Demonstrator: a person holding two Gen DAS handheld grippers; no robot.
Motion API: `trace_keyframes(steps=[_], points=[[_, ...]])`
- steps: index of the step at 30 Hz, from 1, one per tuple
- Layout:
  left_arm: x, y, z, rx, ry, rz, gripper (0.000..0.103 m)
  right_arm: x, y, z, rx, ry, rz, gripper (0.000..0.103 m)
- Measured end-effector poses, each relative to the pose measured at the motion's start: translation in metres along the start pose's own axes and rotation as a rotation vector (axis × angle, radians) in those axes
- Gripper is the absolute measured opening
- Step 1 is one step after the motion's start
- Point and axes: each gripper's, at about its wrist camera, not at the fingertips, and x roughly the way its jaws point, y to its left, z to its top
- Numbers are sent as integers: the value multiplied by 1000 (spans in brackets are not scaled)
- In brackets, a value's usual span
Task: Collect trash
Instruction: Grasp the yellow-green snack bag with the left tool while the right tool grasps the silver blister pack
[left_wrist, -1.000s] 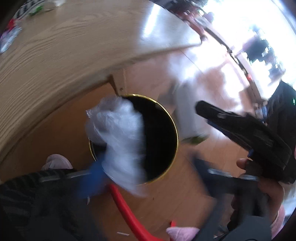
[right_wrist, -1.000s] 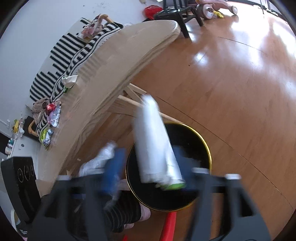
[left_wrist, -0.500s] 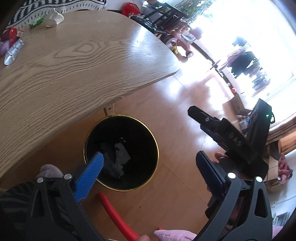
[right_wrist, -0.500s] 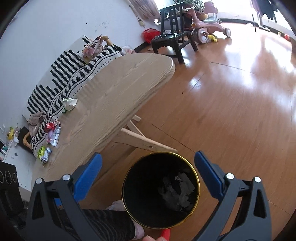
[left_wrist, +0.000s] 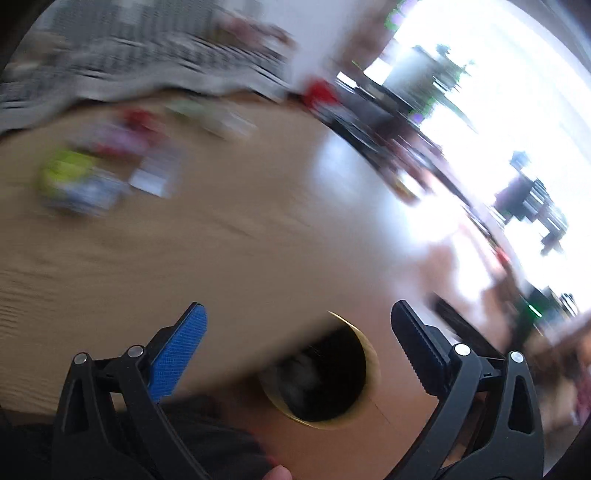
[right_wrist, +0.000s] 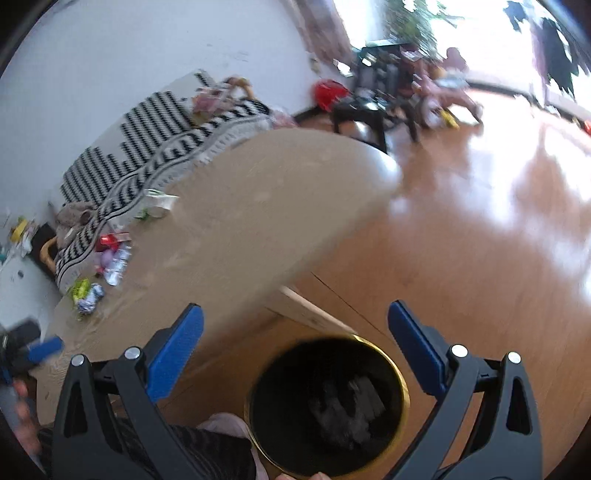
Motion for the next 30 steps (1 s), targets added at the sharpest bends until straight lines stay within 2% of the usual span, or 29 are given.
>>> trace_keyframes(steps=[2,5,7,9,14,18,20,23,25,26,27,29,30], points=[[-18,53,20,-52,-61,126,97,14,36,12,-56,5,40,96],[-30,116,45,-90,-87,293,97,37,90,28,-118,26,93,96],[-33,153,64,-134,-88,335,97,54,125,38,-146,39,127,96],[-26,180,85,-163,-65,342,97,72,161,47,-165,56,145,96],[18,211,118,-137,10,364,97,140,251,60,-185,145,213,96],[56,230,131,-132,69,345,97,188,297,66,-185,179,209,96],[71,239,132,-120,87,348,97,216,316,67,-189,208,197,92],[89,251,136,-98,118,348,97,250,331,60,-224,241,145,69],[99,258,137,-76,139,345,97,263,334,54,-235,242,114,47],[105,262,137,-70,157,352,97,269,334,49,-248,251,105,43],[106,263,135,-38,151,390,97,272,333,46,-252,260,108,33],[105,269,133,-31,145,407,97,276,332,43,-262,266,121,29],[103,272,133,-41,134,401,95,276,335,43,-283,262,124,20]])
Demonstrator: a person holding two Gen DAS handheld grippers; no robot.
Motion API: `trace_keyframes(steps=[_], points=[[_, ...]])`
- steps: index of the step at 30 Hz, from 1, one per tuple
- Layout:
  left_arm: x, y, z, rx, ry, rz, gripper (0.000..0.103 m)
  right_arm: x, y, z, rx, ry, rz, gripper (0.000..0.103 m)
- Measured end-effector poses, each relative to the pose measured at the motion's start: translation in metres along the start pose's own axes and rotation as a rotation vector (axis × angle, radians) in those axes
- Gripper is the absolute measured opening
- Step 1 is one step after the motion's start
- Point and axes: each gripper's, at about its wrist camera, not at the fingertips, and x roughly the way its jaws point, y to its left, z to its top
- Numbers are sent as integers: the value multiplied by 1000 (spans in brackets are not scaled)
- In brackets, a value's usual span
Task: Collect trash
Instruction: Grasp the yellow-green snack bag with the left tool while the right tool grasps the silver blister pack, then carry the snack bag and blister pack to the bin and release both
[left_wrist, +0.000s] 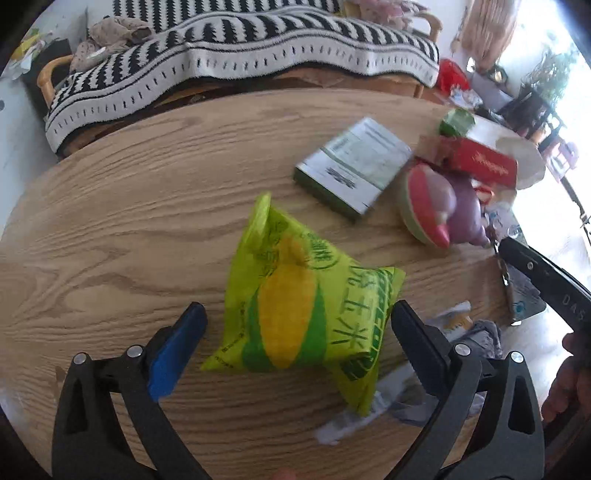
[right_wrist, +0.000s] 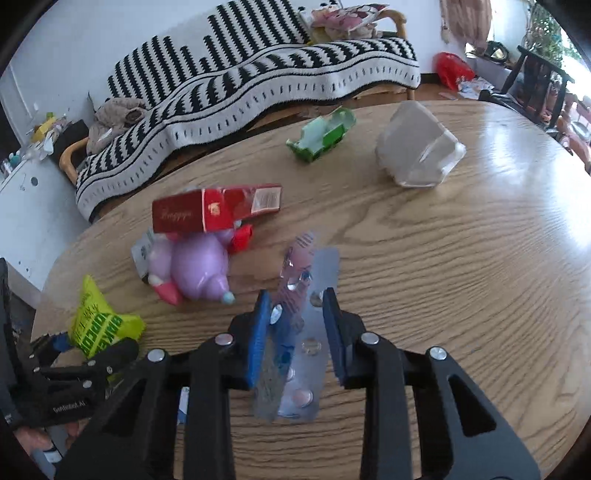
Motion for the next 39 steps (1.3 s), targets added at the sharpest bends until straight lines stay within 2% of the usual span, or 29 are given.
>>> trace_keyframes(steps=[1,2,3,5,7,8,17,39], points=[[-3,5,0,-11,-13,-14,91,0,0,-1,-7,-7,12,11],[-7,8,0,-9,-26,-21,73,-1,-2,-3,-5,-6,19,9],[-9,8,1,-12,-28,-16,68,-1,-4,-4,2,-5,31,6],[-13,16,0,-56,-29,-65,62,-4,-7,-6,1,-14,43,5],[-17,16,-1,-60,-41,-53,58,-9,-8,-8,3,-27,46,5],[-20,15,-2,-56,-55,-37,52,-11,-9,-8,7,-34,47,5],[-44,18,-8,-77,-110,-37,50,-38,-7,-12,27,-118,33,5],[-52,21,-9,-60,-115,-35,50,-34,-2,-12,25,-108,58,5]])
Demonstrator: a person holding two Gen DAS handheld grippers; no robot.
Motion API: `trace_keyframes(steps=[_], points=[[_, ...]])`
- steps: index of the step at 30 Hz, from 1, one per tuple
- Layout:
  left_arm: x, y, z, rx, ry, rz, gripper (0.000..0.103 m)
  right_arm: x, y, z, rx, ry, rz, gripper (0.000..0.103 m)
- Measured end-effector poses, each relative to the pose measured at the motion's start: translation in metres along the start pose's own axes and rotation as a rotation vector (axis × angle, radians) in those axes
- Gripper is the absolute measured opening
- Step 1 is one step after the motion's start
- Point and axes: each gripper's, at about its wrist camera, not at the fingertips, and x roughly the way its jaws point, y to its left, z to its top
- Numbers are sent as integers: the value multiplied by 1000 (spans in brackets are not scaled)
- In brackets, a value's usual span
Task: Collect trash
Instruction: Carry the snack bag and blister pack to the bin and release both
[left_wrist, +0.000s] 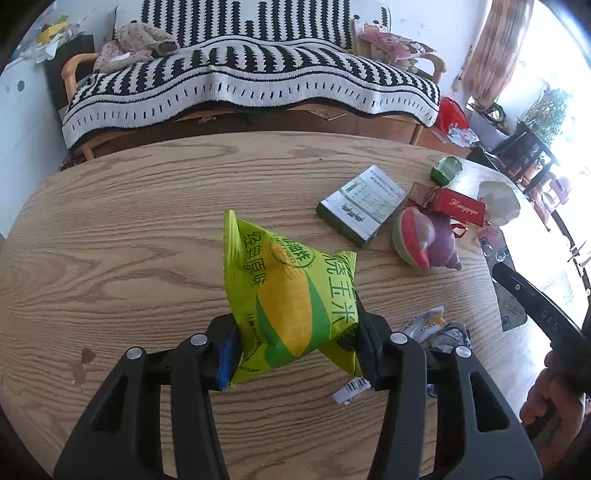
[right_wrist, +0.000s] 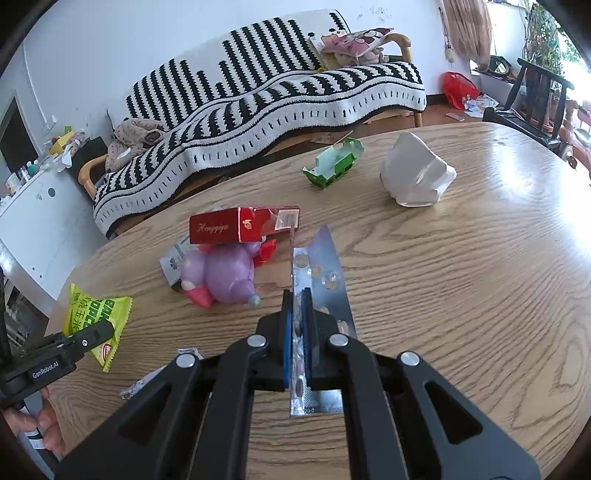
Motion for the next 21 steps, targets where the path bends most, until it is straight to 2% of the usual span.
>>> trace_keyframes(steps=[3,6,9,12,16,20,21], points=[[-14,-6,0,8,-30,-8,50,-11,0,2,10,-22,20,5],[-40,-17,-3,18,-84,-48,50,-41,-2,9,36,-79,60,5],[-76,-49,-10,47,-143,-114,50,-93,-13,10,41,-165,69,5],[-104,-88,-27,91,-168,-202,50,-156,-38,-3,6,-226,40,5],[-130,-173,-72,194,-110,-370,50,-235,-95,-23,32,-276,-10,5],[-136,-261,-123,304,17,-533,50,-282,-156,-56,136,-252,-17,5],[-135,-275,-134,325,41,-554,50,-288,-175,-72,179,-228,-14,5]])
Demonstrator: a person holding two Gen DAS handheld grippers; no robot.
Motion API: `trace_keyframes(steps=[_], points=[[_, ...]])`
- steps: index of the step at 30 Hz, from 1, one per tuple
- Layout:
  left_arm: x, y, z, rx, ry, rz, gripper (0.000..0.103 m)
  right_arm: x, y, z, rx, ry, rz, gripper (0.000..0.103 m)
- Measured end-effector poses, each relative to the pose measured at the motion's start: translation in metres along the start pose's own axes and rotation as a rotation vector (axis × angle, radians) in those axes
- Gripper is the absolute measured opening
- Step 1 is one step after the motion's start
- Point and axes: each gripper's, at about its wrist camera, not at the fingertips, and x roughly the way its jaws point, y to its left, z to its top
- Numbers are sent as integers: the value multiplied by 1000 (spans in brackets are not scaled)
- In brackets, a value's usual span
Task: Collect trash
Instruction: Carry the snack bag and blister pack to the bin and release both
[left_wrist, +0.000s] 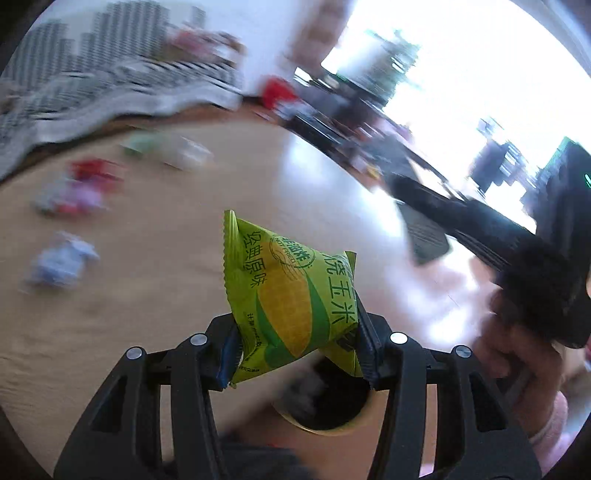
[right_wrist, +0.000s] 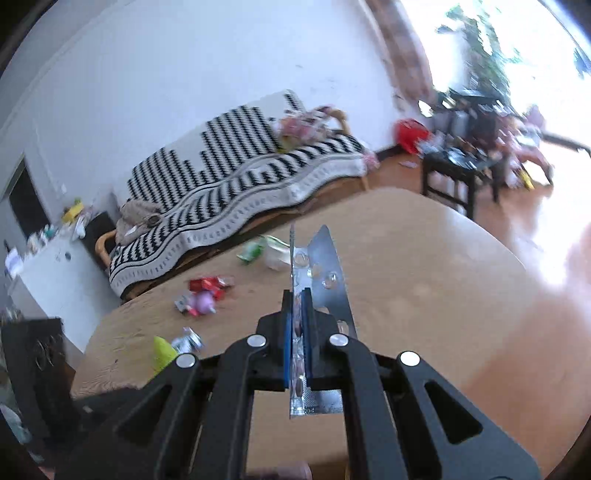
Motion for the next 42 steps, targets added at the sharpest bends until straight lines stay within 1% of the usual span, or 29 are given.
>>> trace_keyframes(steps=[2,3,5,6,8,9,10,11,12,13,21,27,28,30,31,32,33,34,35,37,40,42], points=[[31,-33,-18,29,78,-42,50,-5,-44,-24,101,69,-25,6],[52,-47,-30,29,134,-62,50,-6,-63,-36,147,103,-28,5],[82,-63,-49,29,218,-78,50,-5,-105,-63,269,173,-35,6],[102,-70,-62,30,272,-81,50,-4,-126,-78,320,204,-52,6],[125,-78,-79,38,321,-79,50,-1,-156,-101,392,255,-74,6],[134,-82,-86,54,330,-77,50,1,-162,-110,410,272,-75,6],[142,-87,-95,98,335,-61,50,3,-168,-117,425,288,-76,6],[149,-91,-101,133,350,-38,50,4,-173,-122,430,299,-79,6],[156,-93,-106,148,375,-27,50,6,-177,-127,429,311,-84,6],[161,-93,-108,149,393,-32,50,6,-178,-130,431,318,-83,6],[169,-82,-104,127,399,-10,50,11,-175,-132,402,321,-88,6],[167,-91,-107,133,401,-13,50,20,-171,-130,401,332,-92,6],[164,-93,-108,134,402,-14,51,21,-171,-130,403,335,-95,6],[166,-94,-109,136,413,-2,56,21,-172,-128,413,336,-114,6],[170,-93,-111,134,425,13,59,22,-173,-126,421,342,-108,11],[171,-92,-112,128,433,20,69,22,-174,-125,434,346,-104,20],[172,-92,-112,118,437,24,85,21,-176,-124,448,343,-102,66],[172,-91,-113,108,432,19,90,18,-178,-123,468,330,-98,94],[170,-91,-113,107,424,9,91,16,-178,-121,474,321,-92,96],[166,-90,-112,106,405,2,94,12,-177,-118,465,311,-104,96],[152,-85,-104,77,376,10,95,7,-176,-114,446,287,-124,96],[131,-79,-94,63,321,13,95,4,-174,-112,407,256,-158,96]])
